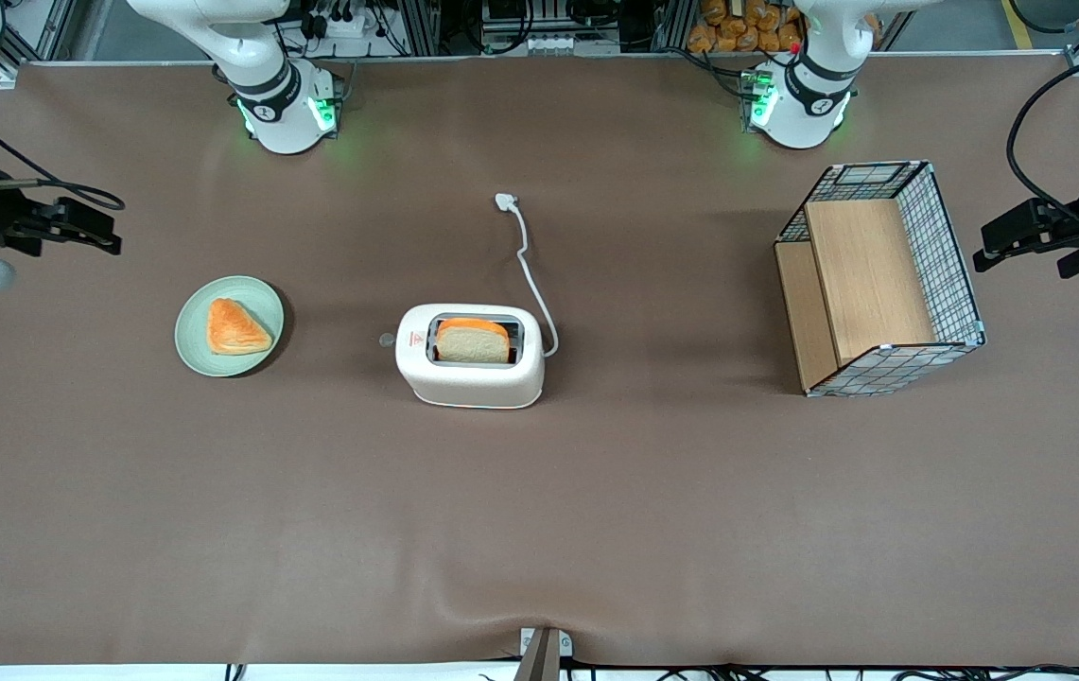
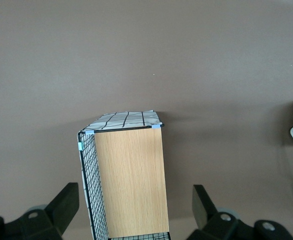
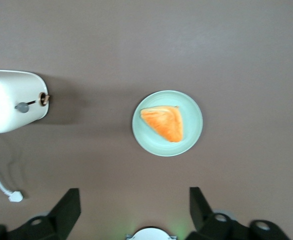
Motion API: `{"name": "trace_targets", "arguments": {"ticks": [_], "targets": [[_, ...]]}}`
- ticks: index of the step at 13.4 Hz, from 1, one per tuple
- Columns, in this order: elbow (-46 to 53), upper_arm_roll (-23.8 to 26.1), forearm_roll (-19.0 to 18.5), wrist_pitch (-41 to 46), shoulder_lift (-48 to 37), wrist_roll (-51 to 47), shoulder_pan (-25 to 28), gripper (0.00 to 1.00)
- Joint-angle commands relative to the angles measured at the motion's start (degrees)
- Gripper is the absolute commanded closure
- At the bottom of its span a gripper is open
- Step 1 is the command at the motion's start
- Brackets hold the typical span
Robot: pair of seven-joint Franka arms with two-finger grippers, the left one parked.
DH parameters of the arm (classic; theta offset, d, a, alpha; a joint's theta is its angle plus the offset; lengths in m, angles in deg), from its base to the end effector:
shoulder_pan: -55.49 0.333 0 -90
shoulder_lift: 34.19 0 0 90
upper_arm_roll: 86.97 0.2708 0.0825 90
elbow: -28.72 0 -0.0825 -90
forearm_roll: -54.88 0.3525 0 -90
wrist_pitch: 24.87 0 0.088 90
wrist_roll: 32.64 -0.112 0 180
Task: Press toaster button with right arm
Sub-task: 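Swing the right gripper over the green plate toward the toaster's side lever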
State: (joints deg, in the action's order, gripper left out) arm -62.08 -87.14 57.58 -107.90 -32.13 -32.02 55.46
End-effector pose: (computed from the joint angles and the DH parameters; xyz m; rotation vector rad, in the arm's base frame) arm 0.5160 0.0040 0.5402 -3.0820 -0.0139 0.2645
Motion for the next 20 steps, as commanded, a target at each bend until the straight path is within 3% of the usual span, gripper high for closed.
{"name": "trace_targets", "arguments": {"ticks": [1,2,5,9,11,14,17,19,20], "targets": [[0.18,-0.18,4.13,0.94,2.68,-0.36,0.20,0.53],[-0.34,-0.18,5.98,1.02,3.73,-0.36,0.20,0.71],[-0.96,-0.18,11.61,0.94,7.42,-0.36,0.11,0.99],[-1.48,-0.27,20.57,-1.33,12.43,-0.53,-0.06,1.00],[-7.43,-0.18,25.05,-8.95,12.27,-0.53,0.37,1.00],[-12.72,-0.18,27.79,-16.34,12.36,-0.53,1.78,1.00],[-16.69,-0.18,33.14,-22.35,12.27,-0.53,4.32,1.00],[-17.30,-0.09,34.12,-25.24,12.79,-0.53,4.85,1.00],[-18.96,-0.09,37.52,-26.73,12.88,-0.36,5.56,1.00]]}}
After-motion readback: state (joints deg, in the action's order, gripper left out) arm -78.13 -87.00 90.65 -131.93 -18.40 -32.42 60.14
